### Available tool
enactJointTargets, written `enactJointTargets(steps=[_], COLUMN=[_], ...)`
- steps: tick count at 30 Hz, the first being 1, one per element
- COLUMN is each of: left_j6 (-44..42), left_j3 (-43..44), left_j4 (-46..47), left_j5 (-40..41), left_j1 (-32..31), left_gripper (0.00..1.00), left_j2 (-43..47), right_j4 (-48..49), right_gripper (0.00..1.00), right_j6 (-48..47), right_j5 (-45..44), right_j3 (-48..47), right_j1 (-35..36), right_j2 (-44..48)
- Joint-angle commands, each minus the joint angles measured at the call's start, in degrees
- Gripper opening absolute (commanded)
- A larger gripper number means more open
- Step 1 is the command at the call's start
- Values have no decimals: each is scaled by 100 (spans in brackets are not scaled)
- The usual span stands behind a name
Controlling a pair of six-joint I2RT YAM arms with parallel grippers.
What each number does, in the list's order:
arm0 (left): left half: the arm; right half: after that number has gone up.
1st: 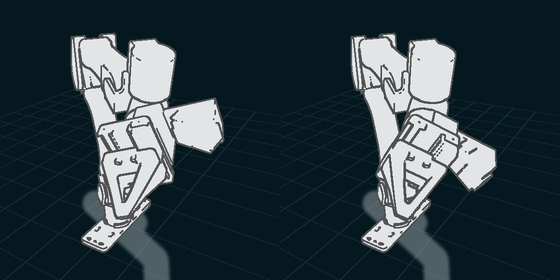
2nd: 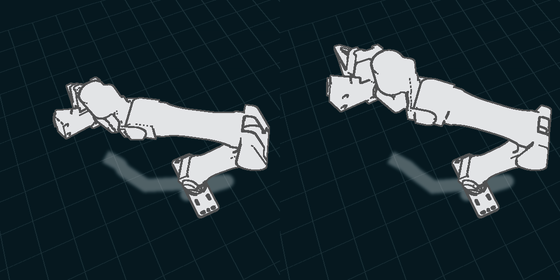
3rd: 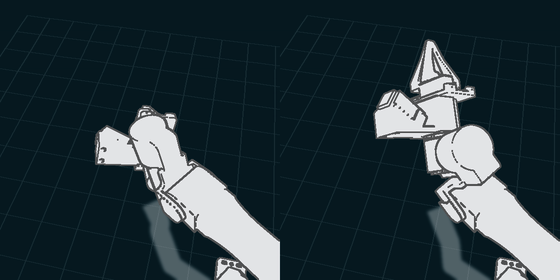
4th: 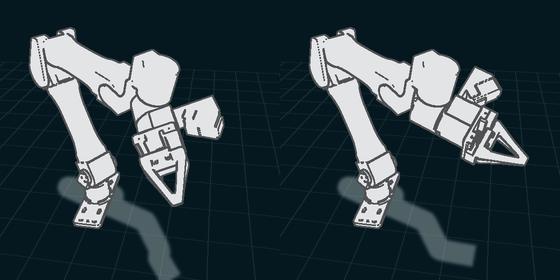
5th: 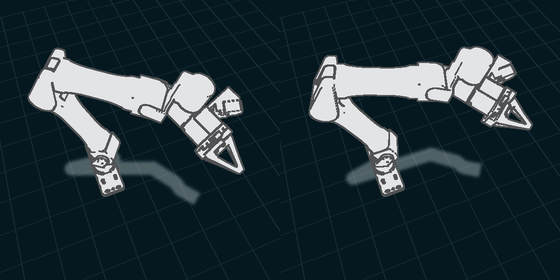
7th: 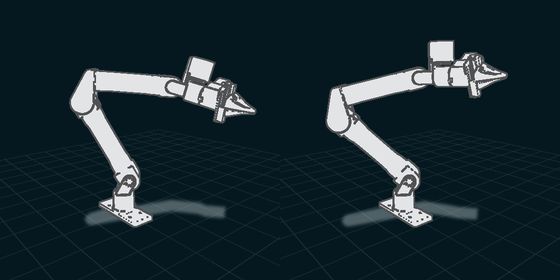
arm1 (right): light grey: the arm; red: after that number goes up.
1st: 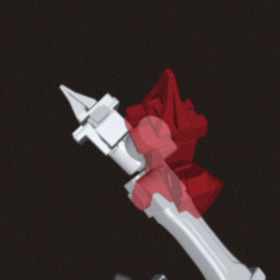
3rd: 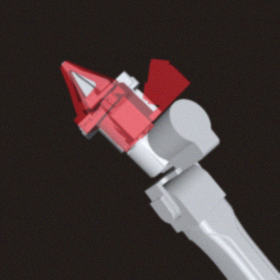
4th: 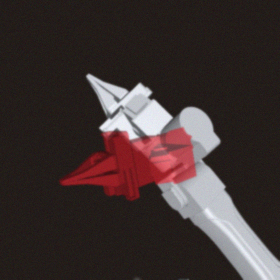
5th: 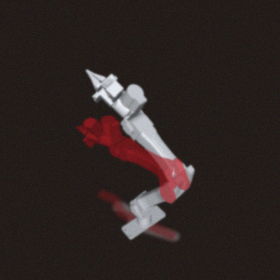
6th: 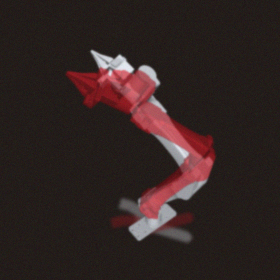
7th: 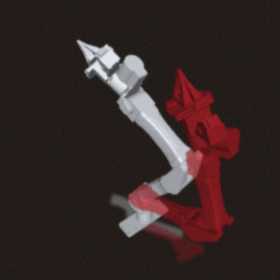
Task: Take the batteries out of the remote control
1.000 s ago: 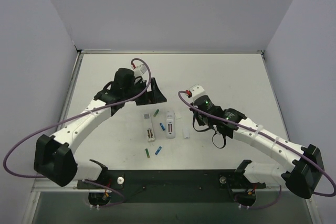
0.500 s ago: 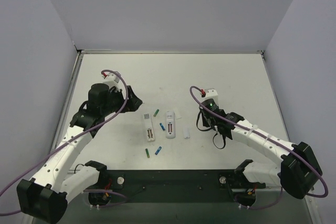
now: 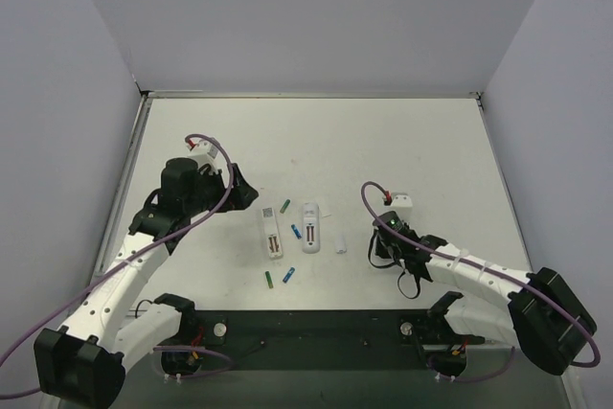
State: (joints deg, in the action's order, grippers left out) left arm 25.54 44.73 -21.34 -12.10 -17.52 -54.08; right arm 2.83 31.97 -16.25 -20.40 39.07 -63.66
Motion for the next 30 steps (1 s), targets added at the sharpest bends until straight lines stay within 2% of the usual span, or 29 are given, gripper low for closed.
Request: enactJointTargets(steps=[1, 12, 17, 20, 22, 23, 24, 30], left_j6=[179, 381, 364, 381, 425, 452, 452, 575], left_j3=[-43, -96, -35, -8, -8, -8, -69, -26], left_j4=[385, 412, 411, 455, 534, 683, 789, 1159], left_j5=[-284, -460, -469, -521, -600, -818, -968, -1348], left_j1=[29, 20, 29, 38, 38, 38, 47, 64], left_gripper=[94, 94, 94, 94, 94, 94, 94, 95], left_j2=[-23, -85, -58, -58, -58, -41, 20, 284], right_j4=[350, 166, -616, -1126, -1380, -1660, -1785, -2699], right_gripper=[16, 27, 35, 44, 72, 91, 100, 100], right_j6=[346, 258, -93, -418, -726, -814, -884, -560], right_j5=[-27, -10, -19, 8, 95, 139, 166, -53], right_j3=[142, -78, -595, -990, -1228, -1464, -1606, -2379], right_j1=[22, 31, 22, 22, 31, 57, 74, 154], right_j2=[213, -6, 494, 994, 1197, 1354, 1434, 1909])
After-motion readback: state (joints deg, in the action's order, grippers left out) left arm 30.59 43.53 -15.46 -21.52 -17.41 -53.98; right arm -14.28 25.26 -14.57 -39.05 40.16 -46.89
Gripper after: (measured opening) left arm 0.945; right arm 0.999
